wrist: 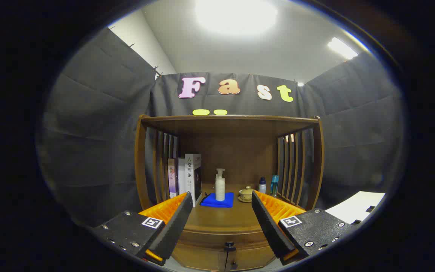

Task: Pull open the drawer, take out the items inside it, and place them on the countertop above the cabinet.

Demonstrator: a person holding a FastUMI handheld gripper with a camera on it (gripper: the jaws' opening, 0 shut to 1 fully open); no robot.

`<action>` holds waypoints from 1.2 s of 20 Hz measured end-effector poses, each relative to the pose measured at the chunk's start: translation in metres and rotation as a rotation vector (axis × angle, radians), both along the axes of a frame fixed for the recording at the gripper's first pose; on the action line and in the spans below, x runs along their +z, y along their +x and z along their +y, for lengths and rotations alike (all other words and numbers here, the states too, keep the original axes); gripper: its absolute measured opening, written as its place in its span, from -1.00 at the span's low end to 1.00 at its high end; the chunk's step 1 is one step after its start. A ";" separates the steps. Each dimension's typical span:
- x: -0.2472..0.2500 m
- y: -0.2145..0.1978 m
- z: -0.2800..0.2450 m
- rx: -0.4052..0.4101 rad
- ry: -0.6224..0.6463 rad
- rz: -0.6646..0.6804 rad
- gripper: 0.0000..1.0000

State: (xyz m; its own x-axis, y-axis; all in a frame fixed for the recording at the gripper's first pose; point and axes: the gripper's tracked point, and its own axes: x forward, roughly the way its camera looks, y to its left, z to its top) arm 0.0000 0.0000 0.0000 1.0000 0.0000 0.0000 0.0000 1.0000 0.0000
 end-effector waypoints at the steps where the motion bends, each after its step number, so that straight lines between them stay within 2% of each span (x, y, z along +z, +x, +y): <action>1: -0.001 0.001 -0.004 -0.006 0.010 0.005 0.94; 7: -0.013 0.007 -0.008 -0.001 0.073 0.035 0.94; 17: -0.022 0.011 -0.005 0.007 0.049 0.041 0.94; 22: -0.034 0.019 0.002 0.034 0.066 0.044 0.93; 24: -0.049 0.026 0.014 0.073 0.098 0.056 0.93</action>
State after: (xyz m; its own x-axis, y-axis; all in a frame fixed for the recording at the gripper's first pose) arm 0.0264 0.0140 -0.0490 0.9957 0.0760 -0.0521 -0.0705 0.9925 0.1001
